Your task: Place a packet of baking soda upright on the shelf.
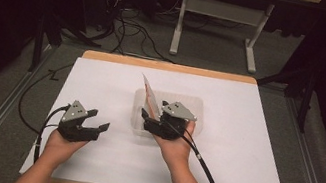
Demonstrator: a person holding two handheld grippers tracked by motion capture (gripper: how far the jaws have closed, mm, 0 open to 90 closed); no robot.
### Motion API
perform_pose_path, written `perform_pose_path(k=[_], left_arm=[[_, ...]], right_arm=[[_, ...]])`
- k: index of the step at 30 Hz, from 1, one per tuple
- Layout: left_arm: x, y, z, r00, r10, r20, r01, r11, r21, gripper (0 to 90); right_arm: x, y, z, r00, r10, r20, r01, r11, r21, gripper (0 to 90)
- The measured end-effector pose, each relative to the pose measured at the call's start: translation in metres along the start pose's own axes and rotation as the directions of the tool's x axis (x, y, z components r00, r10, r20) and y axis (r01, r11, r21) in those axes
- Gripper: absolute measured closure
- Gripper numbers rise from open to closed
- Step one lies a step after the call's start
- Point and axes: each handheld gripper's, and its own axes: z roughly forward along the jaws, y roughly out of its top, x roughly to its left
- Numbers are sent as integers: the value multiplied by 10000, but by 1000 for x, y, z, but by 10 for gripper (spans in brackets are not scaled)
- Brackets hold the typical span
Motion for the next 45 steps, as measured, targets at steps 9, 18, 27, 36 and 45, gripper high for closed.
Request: perform_pose_path(k=[9,18,27,36,45], left_arm=[[0,0,0,10000,57,-20,-57,10000,24,323],[0,0,0,10000,75,-51,-75,10000,41,323],[0,-1,0,9999,71,-103,-70,9999,115,322],[2,-1,3,10000,16,-91,-14,9999,164,321],[-3,-2,2,9997,-138,-200,141,9997,175,320]], right_arm=[[-5,-12,-20,9997,-114,-199,117,9997,196,237],[-23,-29,-54,9999,-41,-163,47,9993,382,251],[-78,-50,-106,9949,34,1011,-76,9991,414,302],[-131,-80,-160,9813,561,1839,-650,9970,426,364],[-150,-93,-169,9693,688,2362,-878,9936,708,336]])
